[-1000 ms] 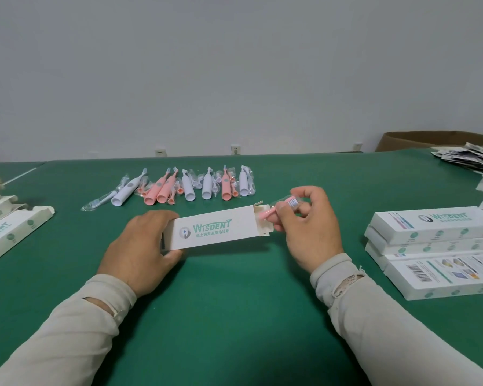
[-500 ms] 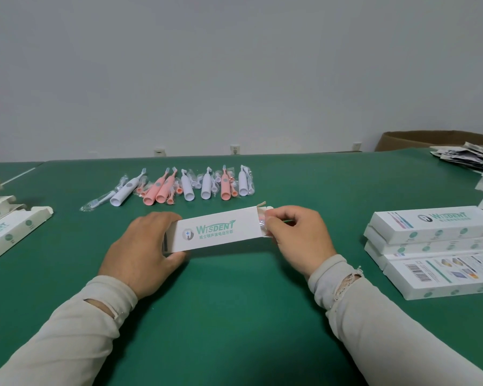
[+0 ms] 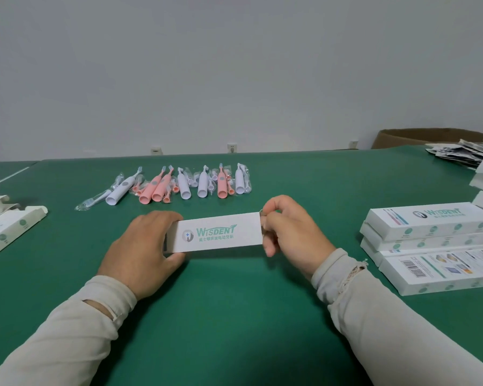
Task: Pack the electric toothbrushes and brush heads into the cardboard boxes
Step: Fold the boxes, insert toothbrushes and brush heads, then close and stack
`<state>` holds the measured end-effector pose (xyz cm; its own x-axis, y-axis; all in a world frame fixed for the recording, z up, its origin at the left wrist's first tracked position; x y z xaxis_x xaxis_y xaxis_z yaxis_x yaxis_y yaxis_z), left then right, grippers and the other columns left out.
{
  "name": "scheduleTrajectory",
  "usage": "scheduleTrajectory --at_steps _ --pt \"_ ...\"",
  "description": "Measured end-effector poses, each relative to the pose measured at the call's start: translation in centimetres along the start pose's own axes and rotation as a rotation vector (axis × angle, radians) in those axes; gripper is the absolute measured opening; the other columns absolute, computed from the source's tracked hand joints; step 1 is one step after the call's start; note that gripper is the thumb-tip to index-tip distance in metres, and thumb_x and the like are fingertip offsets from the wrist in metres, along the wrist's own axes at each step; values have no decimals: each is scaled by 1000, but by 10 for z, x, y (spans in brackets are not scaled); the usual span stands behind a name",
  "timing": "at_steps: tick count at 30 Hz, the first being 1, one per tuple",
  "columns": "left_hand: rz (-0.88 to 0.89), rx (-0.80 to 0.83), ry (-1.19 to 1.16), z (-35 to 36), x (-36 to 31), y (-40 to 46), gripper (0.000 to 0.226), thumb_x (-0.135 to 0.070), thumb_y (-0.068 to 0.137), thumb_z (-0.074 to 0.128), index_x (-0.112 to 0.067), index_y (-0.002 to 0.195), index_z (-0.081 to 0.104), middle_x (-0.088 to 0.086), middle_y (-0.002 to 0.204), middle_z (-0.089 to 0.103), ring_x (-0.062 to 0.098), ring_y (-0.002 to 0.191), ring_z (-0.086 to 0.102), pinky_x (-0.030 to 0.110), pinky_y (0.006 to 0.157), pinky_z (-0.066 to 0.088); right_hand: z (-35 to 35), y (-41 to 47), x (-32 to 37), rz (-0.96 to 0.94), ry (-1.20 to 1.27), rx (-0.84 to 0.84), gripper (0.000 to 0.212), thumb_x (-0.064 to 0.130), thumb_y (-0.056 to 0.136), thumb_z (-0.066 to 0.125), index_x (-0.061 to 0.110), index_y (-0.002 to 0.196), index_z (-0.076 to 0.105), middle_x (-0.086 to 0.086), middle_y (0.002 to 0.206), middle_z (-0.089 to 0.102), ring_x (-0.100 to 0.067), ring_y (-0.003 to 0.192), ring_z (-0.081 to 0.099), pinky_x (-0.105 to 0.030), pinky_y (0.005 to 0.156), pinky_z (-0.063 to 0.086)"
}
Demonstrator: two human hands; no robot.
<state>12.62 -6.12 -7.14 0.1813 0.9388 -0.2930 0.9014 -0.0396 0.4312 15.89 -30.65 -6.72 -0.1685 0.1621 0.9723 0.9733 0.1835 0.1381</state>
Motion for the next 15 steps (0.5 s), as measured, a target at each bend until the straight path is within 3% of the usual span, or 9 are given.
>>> scheduleTrajectory --at_steps 3,6,8,11,13,15 --pt "-21 2 -7 1 5 0 47 -41 77 73 -37 118 50 -19 104 48 11 99 45 39 78 49 -4 3 1 50 74 46 17 23 71 45 17 86 50 4 55 64 -16 43 51 -24 46 33" --pt "-50 -18 -5 -1 8 2 45 -43 77 73 -40 116 49 -21 101 44 9 98 43 37 76 46 -49 9 2 -28 -27 -291 3 17 87 51 18 85 53 0 73 75 -10 42 51 -21 48 44" --pt "-73 -17 -1 -1 11 2 44 -42 78 73 -40 115 50 -20 103 46 9 98 42 38 77 47 -81 9 -3 -29 -314 -496 15 10 89 55 23 81 58 1 77 72 -10 59 58 -22 59 45" --pt "-92 -18 6 -1 15 2 45 -42 78 74 -40 116 50 -19 102 45 9 97 41 37 76 46 -84 14 -23 170 -711 -348 6 21 91 61 22 88 66 0 93 70 -23 87 64 -26 77 47" --pt "-98 -25 5 -2 15 2 45 -42 78 75 -40 115 50 -19 101 44 10 97 41 36 75 45 -73 17 -32 250 -862 -204 14 31 92 64 18 93 69 -6 96 71 -27 89 65 -31 82 52" --pt "-101 -25 0 -2 15 2 45 -41 78 75 -39 116 50 -19 102 45 10 97 41 37 75 47 -65 16 -29 262 -958 -125 11 28 91 63 22 98 67 -3 101 71 -25 90 65 -33 82 53"
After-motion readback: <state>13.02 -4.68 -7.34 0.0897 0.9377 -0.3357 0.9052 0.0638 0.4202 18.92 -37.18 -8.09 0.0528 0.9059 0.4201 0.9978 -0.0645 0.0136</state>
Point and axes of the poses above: each hand's wrist, its own y-axis towards the middle knuckle, its own z-axis out of the palm, x = y × z, the point moved 6 cm from there along y, towards the middle knuckle
